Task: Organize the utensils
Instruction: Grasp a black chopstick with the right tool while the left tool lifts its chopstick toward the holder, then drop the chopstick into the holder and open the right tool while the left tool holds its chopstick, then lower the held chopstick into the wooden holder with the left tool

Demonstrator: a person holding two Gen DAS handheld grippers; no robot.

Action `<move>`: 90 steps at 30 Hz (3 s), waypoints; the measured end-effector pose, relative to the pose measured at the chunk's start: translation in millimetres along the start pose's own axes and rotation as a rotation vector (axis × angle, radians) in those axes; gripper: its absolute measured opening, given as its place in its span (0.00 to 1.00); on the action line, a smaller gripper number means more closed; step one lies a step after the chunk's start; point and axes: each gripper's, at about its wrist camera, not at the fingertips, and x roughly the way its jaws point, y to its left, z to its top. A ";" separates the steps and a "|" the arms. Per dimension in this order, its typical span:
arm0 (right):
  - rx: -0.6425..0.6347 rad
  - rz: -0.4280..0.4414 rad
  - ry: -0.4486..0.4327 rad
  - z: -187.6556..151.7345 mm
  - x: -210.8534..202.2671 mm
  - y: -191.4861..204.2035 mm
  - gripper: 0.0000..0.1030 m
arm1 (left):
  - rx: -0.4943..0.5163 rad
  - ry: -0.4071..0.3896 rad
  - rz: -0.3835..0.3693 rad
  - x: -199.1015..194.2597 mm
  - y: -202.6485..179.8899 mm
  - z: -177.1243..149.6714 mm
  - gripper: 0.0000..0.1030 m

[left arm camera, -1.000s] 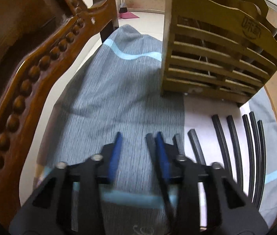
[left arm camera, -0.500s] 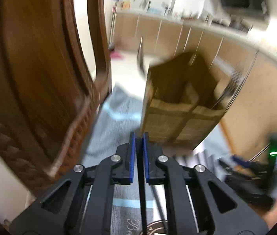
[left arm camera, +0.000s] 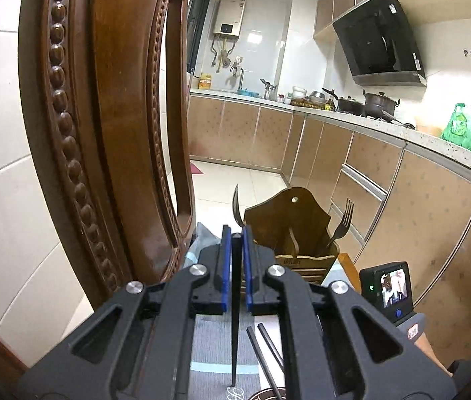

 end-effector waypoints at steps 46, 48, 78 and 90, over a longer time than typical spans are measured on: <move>-0.052 0.192 -0.538 27.9 -306.8 31.8 0.07 | 0.007 0.071 -0.032 -24.8 5.3 8.5 0.07; -0.053 0.187 -0.556 46.7 -309.7 35.6 0.07 | 0.005 0.076 -0.043 -24.1 6.2 8.5 0.06; 0.152 0.172 -0.539 42.6 -202.0 4.8 0.53 | 0.013 0.090 -0.040 -16.1 6.1 9.1 0.07; 0.162 0.166 -0.449 -104.9 -206.0 -30.9 0.68 | 0.031 0.082 -0.022 -18.8 3.2 8.1 0.06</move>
